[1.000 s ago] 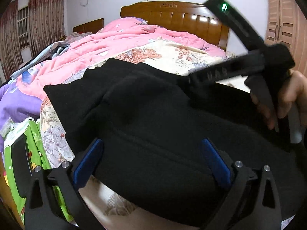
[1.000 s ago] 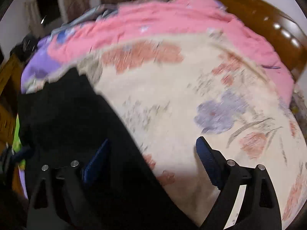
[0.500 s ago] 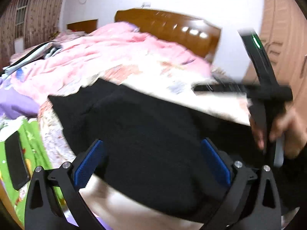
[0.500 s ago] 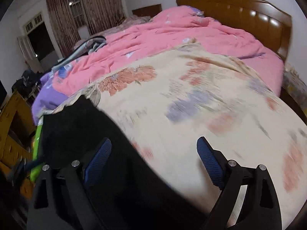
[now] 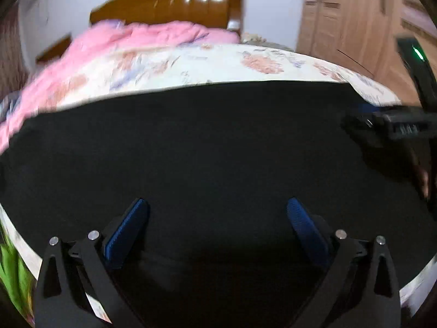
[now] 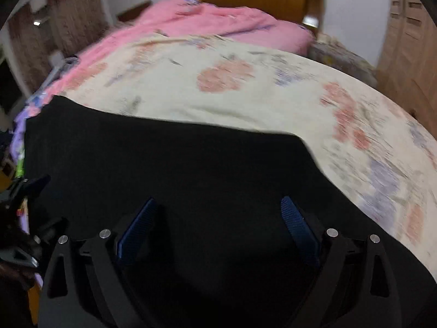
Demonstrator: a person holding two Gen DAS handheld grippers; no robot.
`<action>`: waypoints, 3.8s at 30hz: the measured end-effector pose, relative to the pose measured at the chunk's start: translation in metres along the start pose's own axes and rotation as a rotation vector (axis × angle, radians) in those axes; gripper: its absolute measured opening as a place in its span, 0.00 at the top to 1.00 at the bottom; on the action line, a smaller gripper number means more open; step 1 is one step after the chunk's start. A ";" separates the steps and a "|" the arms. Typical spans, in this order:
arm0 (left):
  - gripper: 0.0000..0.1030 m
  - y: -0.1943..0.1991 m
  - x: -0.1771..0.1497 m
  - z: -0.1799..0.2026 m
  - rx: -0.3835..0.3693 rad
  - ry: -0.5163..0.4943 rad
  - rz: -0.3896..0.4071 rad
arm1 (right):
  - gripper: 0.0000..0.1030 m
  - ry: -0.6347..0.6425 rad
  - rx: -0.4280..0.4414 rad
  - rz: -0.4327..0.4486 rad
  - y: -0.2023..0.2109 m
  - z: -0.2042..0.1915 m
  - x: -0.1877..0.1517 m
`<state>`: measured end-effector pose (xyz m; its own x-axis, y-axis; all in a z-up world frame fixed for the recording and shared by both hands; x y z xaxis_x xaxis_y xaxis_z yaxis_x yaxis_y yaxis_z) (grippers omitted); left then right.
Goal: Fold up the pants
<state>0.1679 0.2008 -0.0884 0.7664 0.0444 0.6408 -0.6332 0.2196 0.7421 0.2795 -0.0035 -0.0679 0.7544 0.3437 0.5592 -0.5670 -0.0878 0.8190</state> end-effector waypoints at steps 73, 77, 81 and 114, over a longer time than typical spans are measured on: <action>0.02 0.199 -0.134 -0.266 -0.383 0.775 0.524 | 0.88 0.544 0.427 0.280 0.040 -0.419 0.066; 0.02 0.174 -0.081 -0.301 -0.560 0.857 0.538 | 0.88 0.485 0.469 0.286 0.042 -0.415 0.067; 0.03 0.131 -0.034 -0.330 -0.584 0.945 0.441 | 0.88 0.466 0.478 0.304 0.047 -0.414 0.067; 0.65 0.174 0.069 -0.132 -0.244 0.230 0.511 | 0.39 0.026 0.489 0.048 0.067 -0.194 0.021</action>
<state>0.1246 0.3707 0.0591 0.3927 0.4069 0.8248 -0.9050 0.3307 0.2677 0.1931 0.1791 -0.0262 0.7192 0.3509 0.5996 -0.3749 -0.5305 0.7602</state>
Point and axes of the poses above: each gripper's, at about its wrist camera, not at the fingertips, and y roughly against the way its jaws point, z to its right, x to its top, the point moved 3 cm from there along -y, roughly the way its jaws point, and after that the axes turned 12 degrees about -x, right-handed, at the moved point
